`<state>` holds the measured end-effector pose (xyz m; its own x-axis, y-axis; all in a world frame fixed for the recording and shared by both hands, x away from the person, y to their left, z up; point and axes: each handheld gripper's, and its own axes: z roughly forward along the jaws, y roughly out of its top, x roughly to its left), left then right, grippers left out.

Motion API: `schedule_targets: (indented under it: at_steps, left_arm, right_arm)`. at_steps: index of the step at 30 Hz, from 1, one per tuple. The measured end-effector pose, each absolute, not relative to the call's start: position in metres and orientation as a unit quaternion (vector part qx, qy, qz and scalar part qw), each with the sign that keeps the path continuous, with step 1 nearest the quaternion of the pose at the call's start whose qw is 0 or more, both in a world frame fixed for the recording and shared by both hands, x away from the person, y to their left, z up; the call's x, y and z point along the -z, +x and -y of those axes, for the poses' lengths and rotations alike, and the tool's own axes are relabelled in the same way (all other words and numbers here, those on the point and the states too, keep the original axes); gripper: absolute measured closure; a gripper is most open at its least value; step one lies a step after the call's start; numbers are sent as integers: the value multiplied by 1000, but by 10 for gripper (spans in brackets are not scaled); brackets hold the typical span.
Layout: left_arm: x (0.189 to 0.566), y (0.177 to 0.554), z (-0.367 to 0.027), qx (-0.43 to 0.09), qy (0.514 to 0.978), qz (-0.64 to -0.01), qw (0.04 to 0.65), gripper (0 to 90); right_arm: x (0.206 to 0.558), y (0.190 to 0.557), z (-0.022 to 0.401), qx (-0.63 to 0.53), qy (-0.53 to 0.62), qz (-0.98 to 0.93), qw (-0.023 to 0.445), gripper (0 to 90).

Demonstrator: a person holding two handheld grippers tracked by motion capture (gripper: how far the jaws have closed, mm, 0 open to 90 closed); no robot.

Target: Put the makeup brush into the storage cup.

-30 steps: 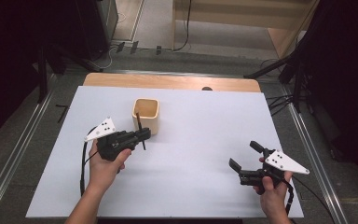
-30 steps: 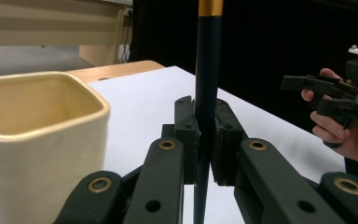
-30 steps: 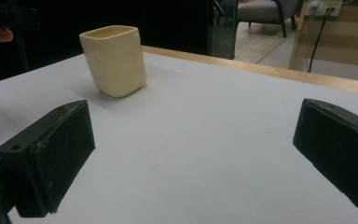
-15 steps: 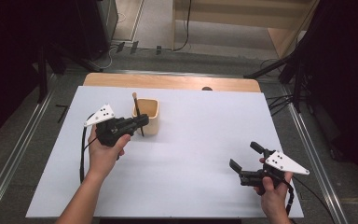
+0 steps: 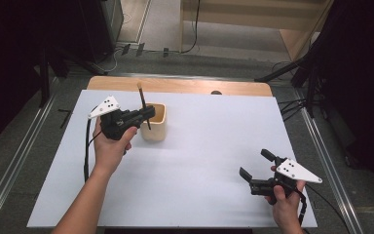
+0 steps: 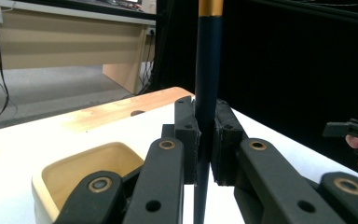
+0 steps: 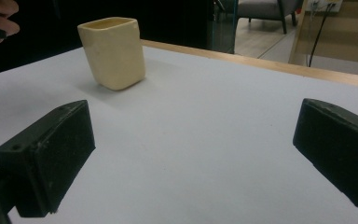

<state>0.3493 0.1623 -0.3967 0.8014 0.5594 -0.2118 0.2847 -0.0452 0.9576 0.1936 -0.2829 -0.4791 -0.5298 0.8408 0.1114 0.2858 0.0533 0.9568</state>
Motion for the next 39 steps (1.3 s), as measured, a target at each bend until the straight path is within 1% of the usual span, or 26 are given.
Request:
schedule_targets:
  at_steps: [11,33,39]
  left_arm:
    - [397,363,-160,-119,710,-302,625,843]
    - [418,381,-154,-155,707,-336,602,837]
    - [425,384,-154,-149,711,-344,595,837]
  right_arm:
    - [480,194,281,-548,414,-682,251,0]
    - [481,194,280,-546,413,-685,250,0]
    - [481,194,280,-545,413,-685,250,0]
